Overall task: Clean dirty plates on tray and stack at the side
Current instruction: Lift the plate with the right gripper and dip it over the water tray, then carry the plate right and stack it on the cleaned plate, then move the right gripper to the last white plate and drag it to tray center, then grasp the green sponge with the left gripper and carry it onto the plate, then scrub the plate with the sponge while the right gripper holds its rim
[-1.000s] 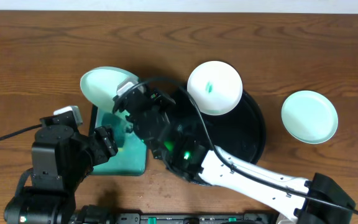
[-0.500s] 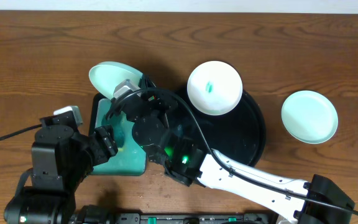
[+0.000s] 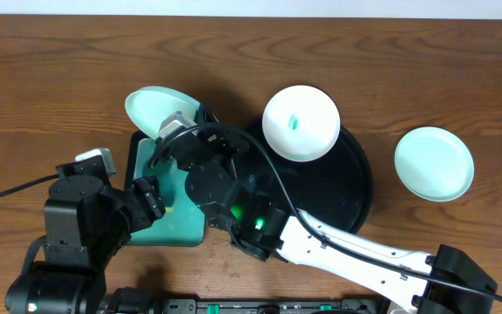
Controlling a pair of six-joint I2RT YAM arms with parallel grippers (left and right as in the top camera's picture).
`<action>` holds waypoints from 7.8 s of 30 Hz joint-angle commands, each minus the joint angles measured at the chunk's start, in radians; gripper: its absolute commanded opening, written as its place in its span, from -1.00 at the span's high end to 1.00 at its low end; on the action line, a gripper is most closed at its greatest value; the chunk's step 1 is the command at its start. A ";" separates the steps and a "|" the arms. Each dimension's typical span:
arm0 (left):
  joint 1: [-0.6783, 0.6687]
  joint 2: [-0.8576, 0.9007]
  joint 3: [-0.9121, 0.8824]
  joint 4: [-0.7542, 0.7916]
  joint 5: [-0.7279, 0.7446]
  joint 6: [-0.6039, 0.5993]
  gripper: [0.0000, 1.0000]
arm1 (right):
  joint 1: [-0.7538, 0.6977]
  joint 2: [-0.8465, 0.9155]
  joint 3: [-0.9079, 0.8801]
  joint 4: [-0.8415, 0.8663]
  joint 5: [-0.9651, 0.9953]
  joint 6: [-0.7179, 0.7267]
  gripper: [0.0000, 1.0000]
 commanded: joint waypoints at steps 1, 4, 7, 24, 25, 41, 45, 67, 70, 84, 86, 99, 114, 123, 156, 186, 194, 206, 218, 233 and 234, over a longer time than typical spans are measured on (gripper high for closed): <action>0.003 -0.001 0.019 -0.001 0.006 0.014 -0.64 | 0.007 -0.016 0.017 0.010 0.020 -0.007 0.98; 0.003 -0.001 0.019 -0.001 0.006 0.013 -0.64 | 0.007 -0.016 0.017 0.010 0.020 -0.006 0.98; 0.003 -0.001 0.019 -0.001 0.006 0.014 -0.64 | 0.000 -0.014 0.017 0.005 0.016 0.046 0.98; 0.003 -0.001 0.019 -0.001 0.006 0.014 -0.65 | -0.681 -0.198 0.017 -0.662 -1.035 1.057 0.98; 0.003 -0.001 0.019 -0.001 0.006 0.014 -0.64 | -0.737 -0.222 0.017 -0.712 -1.034 1.058 0.98; 0.003 -0.001 0.019 -0.001 0.006 0.013 -0.64 | -1.715 -0.137 -0.036 -1.220 -0.814 1.064 0.98; 0.003 -0.001 0.019 -0.001 0.006 0.013 -0.64 | -1.767 -0.058 -0.044 -1.221 -0.822 1.063 0.98; 0.003 -0.001 0.019 -0.001 0.006 0.014 -0.64 | -1.172 -0.108 -0.029 -1.002 -1.073 0.640 -0.17; 0.003 -0.001 0.019 -0.001 0.006 0.014 -0.65 | -1.059 -0.035 -0.029 -0.929 -0.921 0.640 -0.31; 0.003 -0.001 0.019 -0.001 0.006 0.014 -0.65 | -0.932 0.235 -0.029 -0.705 -0.811 0.644 0.32; 0.003 -0.001 0.019 -0.001 0.006 0.014 -0.64 | -0.932 0.236 -0.029 -0.735 -0.831 0.649 0.49; 0.003 -0.001 0.019 -0.001 0.006 0.014 -0.64 | -0.930 0.245 -0.029 -0.833 -0.902 0.689 0.98; 0.003 -0.001 0.019 -0.001 0.006 0.013 -0.65 | -0.882 -0.021 -0.057 -1.240 -1.012 0.690 0.98; 0.003 0.001 0.019 -0.012 0.074 0.013 -0.65 | -0.856 0.008 -0.169 -1.128 -1.014 0.639 0.68; 0.074 1.018 -0.121 0.278 0.037 0.074 0.85 | -0.866 -0.301 -0.166 -1.244 -1.012 0.863 0.63; -0.324 0.659 0.075 0.176 0.226 -0.027 0.85 | -0.959 0.177 -0.172 -1.077 -1.245 0.684 0.68; -0.527 0.895 0.072 0.392 0.251 -0.200 0.86 | -0.927 0.193 -0.172 -1.083 -1.198 0.733 0.98; -0.637 1.189 0.072 0.652 0.353 -0.327 0.86 | -0.866 0.193 -0.173 -1.090 -1.101 0.779 0.97; -0.503 1.201 0.124 0.284 -0.316 -0.101 0.86 | -0.852 0.193 -0.173 -1.093 -1.088 0.775 0.98; -0.558 1.301 0.111 0.767 0.599 -0.192 0.85 | -0.846 0.193 -0.173 -1.095 -1.079 0.775 0.97; -0.570 1.317 0.111 0.780 0.627 -0.200 0.85 | -0.846 0.193 -0.173 -1.095 -1.079 0.775 0.97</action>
